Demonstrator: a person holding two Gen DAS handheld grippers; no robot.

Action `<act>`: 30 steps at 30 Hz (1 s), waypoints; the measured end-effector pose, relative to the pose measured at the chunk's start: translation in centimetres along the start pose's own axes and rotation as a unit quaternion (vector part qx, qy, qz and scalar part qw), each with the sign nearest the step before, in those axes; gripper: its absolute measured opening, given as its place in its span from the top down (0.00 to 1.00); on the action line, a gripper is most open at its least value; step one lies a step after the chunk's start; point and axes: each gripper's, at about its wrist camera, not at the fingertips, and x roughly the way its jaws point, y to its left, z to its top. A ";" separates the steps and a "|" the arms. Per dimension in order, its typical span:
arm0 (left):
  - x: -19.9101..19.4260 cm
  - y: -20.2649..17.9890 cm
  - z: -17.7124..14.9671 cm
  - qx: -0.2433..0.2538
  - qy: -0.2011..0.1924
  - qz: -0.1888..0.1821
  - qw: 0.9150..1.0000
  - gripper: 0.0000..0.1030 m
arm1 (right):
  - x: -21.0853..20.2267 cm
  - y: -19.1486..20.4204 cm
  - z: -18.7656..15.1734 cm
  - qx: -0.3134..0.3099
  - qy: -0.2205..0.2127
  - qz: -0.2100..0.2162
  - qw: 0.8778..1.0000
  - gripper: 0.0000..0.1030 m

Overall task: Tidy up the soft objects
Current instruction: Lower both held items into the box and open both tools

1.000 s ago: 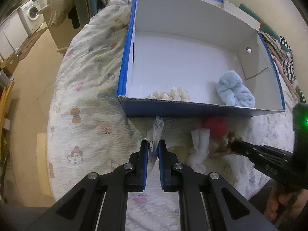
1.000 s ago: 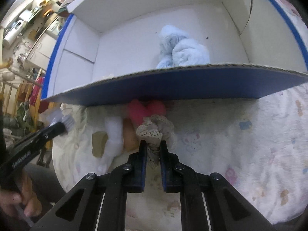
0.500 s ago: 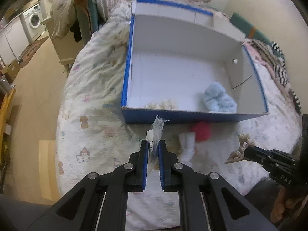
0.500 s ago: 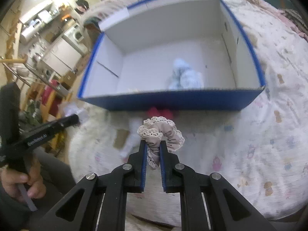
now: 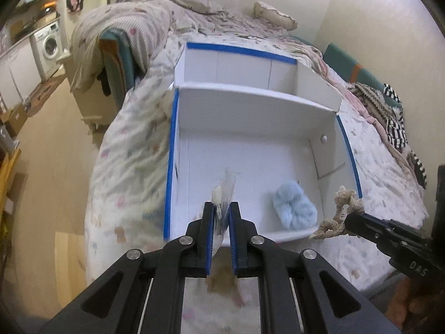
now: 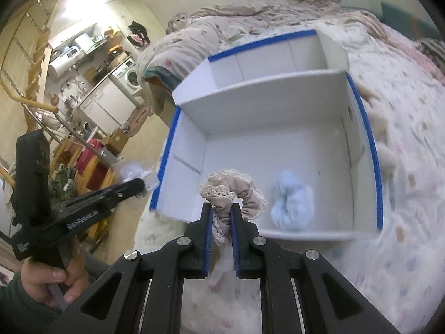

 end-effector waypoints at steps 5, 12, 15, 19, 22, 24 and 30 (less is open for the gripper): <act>1.7 -1.1 3.0 0.019 -0.009 0.009 1.000 0.92 | 2.1 -0.3 3.0 -0.011 0.003 -0.003 1.000 0.86; 5.4 -2.3 4.4 0.042 -0.046 -0.006 0.998 0.95 | 6.0 -3.0 3.4 -0.004 0.001 0.004 1.000 0.86; 7.9 -2.7 3.6 0.056 -0.026 0.001 0.998 0.96 | 7.6 -3.6 3.0 0.008 0.022 -0.003 1.000 0.86; 9.2 -2.3 3.6 0.045 -0.004 -0.013 0.999 0.96 | 8.7 -3.6 2.7 -0.001 0.038 -0.007 0.999 0.86; 9.9 -1.4 3.8 0.026 0.012 -0.022 0.999 0.96 | 9.3 -4.1 2.7 0.012 0.047 -0.002 0.999 0.86; 10.3 -1.3 3.6 0.022 0.023 -0.017 0.999 0.96 | 9.6 -4.3 2.7 0.021 0.051 0.002 0.998 0.86; 11.2 -1.4 2.6 0.019 0.053 -0.011 0.998 0.96 | 10.1 -5.2 2.8 0.048 0.060 0.016 0.997 0.85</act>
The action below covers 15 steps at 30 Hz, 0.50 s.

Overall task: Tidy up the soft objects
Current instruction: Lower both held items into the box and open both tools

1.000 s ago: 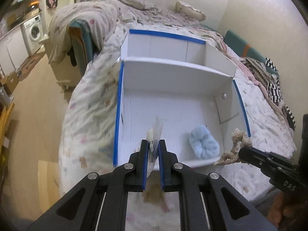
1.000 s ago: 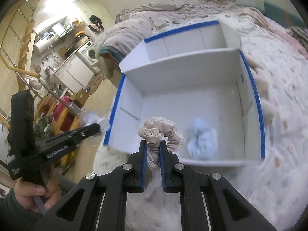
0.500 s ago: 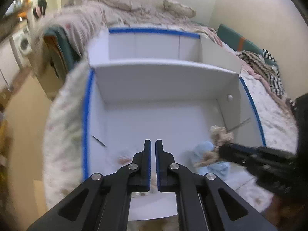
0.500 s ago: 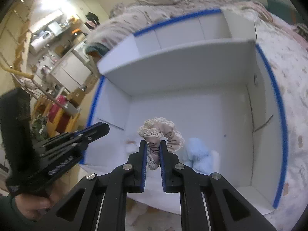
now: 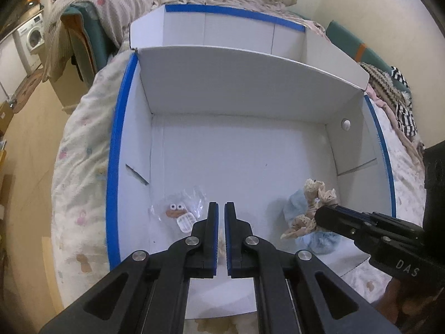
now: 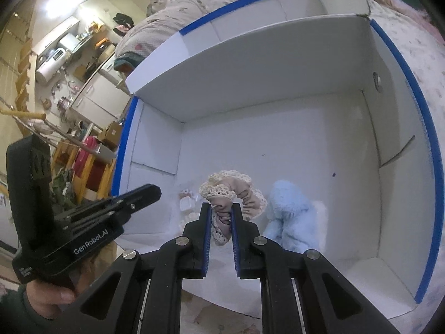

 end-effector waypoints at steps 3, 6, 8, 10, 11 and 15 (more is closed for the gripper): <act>0.2 -0.1 -0.1 -0.002 0.006 -0.004 1.000 0.96 | 0.0 -0.5 0.0 0.016 0.003 0.000 1.000 0.76; 0.3 -0.4 -0.1 0.005 0.010 -0.007 1.000 0.94 | 0.1 -0.8 -0.1 0.023 0.006 -0.002 1.000 0.56; 0.3 -0.5 -0.2 0.008 0.012 -0.005 1.000 0.81 | -0.2 -0.6 -0.2 0.023 -0.002 -0.011 1.000 0.40; 0.4 -0.5 -0.3 0.008 0.015 -0.003 1.000 0.58 | -0.7 -0.4 -0.1 0.017 -0.018 -0.023 0.999 0.40; 0.4 -0.6 -0.2 0.007 0.017 -0.002 1.000 0.45 | -0.9 -0.4 0.0 0.014 -0.023 -0.025 0.999 0.40; -0.3 -0.5 0.0 0.002 -0.001 0.008 1.000 0.40 | -1.2 -0.7 0.0 0.017 -0.030 -0.034 0.999 0.39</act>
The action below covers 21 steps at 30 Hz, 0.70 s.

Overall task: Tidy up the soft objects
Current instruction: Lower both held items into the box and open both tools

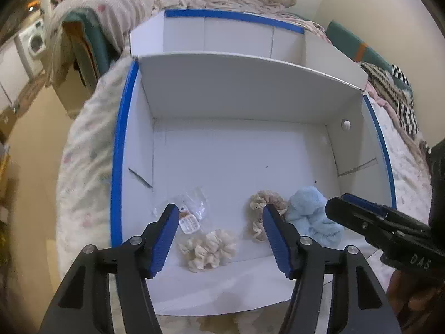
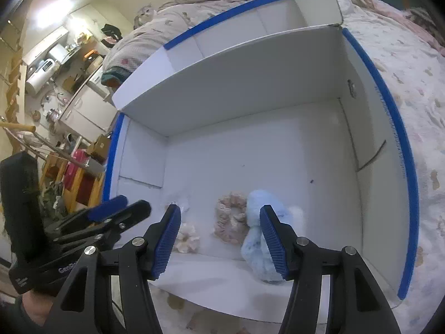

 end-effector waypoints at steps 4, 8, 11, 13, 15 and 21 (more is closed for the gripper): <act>-0.5 -0.5 -0.2 0.021 -0.009 0.014 1.000 0.37 | -0.1 -0.5 -0.2 0.007 0.004 -0.001 1.000 0.34; -0.6 -0.3 -0.5 0.018 -0.010 0.019 1.000 0.36 | -0.3 -0.2 -0.3 -0.007 -0.001 -0.018 1.000 0.10; -0.8 -0.2 -0.5 0.018 -0.010 0.017 1.000 0.36 | -0.7 0.2 -0.3 -0.017 -0.008 -0.023 1.000 0.03; -1.2 -0.1 -0.6 0.020 -0.018 0.016 1.000 0.36 | -1.1 0.3 -0.4 -0.021 -0.014 -0.031 0.999 0.03; -1.8 0.0 -0.9 0.021 -0.022 0.020 0.999 0.36 | -1.6 0.2 -0.7 -0.018 -0.017 -0.029 0.999 0.03; -4.2 0.9 -2.0 0.020 -0.037 0.021 0.999 0.36 | -3.5 0.5 -2.0 -0.021 -0.022 -0.023 0.999 0.03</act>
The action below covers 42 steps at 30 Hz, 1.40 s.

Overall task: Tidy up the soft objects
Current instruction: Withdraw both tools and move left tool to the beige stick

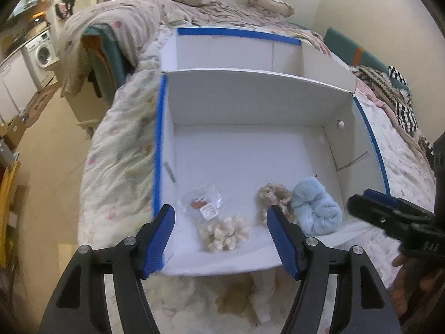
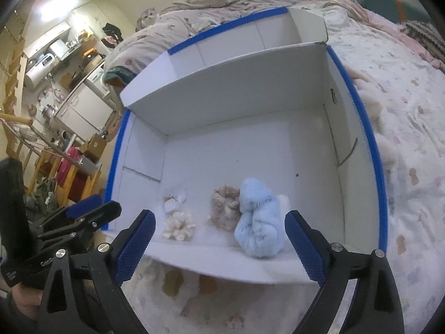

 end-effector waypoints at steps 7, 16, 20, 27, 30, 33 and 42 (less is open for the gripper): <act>-1.9 1.7 -2.5 -0.016 0.001 0.017 1.000 0.36 | -2.0 0.3 -2.6 0.003 -0.005 0.000 1.000 0.03; -3.2 2.6 -6.6 -0.017 0.027 -0.002 0.999 0.36 | -3.5 -1.3 -6.2 0.046 0.007 -0.007 0.999 0.03; -1.7 2.1 -7.6 -0.007 0.066 -0.010 0.998 0.37 | -3.5 -1.8 -7.2 0.052 0.014 -0.017 0.998 0.03; 2.6 1.1 -8.8 -0.024 0.141 -0.027 0.989 0.47 | -3.0 -2.3 -7.6 0.047 0.025 -0.034 0.998 0.03; 4.3 0.5 -9.0 -0.034 0.164 -0.033 0.985 0.57 | -2.7 -2.6 -7.8 0.047 0.033 -0.041 0.997 0.03; 5.8 0.0 -9.3 -0.038 0.188 -0.040 0.981 0.57 | -2.6 -2.9 -7.9 0.048 0.039 -0.045 0.997 0.03; 8.7 -0.2 -10.3 -0.052 0.239 -0.059 0.968 0.82 | -1.5 -2.5 -7.9 0.045 0.056 -0.045 0.996 0.03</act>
